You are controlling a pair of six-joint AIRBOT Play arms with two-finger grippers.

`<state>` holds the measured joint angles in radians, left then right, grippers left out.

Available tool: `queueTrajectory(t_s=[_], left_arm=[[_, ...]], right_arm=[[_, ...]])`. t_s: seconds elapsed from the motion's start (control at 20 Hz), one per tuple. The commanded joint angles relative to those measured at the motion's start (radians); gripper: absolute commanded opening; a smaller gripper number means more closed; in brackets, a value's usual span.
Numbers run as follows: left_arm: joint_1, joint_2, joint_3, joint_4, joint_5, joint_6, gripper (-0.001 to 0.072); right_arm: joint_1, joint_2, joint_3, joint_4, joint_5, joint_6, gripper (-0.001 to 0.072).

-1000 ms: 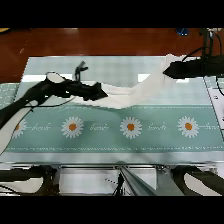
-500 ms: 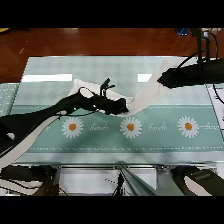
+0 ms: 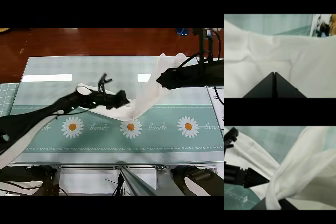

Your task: Fold the shirts.

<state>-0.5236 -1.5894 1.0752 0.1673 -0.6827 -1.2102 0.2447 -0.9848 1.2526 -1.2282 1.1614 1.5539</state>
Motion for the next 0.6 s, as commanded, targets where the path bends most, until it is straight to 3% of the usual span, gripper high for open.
queueTrajectory(t_s=[0.0, 0.3, 0.55], left_arm=[[0.197, 0.164, 0.0, 0.136, -0.016, 0.02, 0.0022], [0.607, 0.406, 0.0, 0.23, -0.17, 0.008, 0.0022], [0.761, 0.49, 0.0, 0.238, -0.33, 0.013, 0.0023]], right_arm=[[0.009, 0.001, 0.001, 0.077, -0.123, 0.001, 0.0028], [0.203, -0.109, 0.001, 0.051, -0.31, 0.034, 0.0029], [0.35, -0.323, 0.001, 0.063, -0.625, 0.04, 0.0029]])
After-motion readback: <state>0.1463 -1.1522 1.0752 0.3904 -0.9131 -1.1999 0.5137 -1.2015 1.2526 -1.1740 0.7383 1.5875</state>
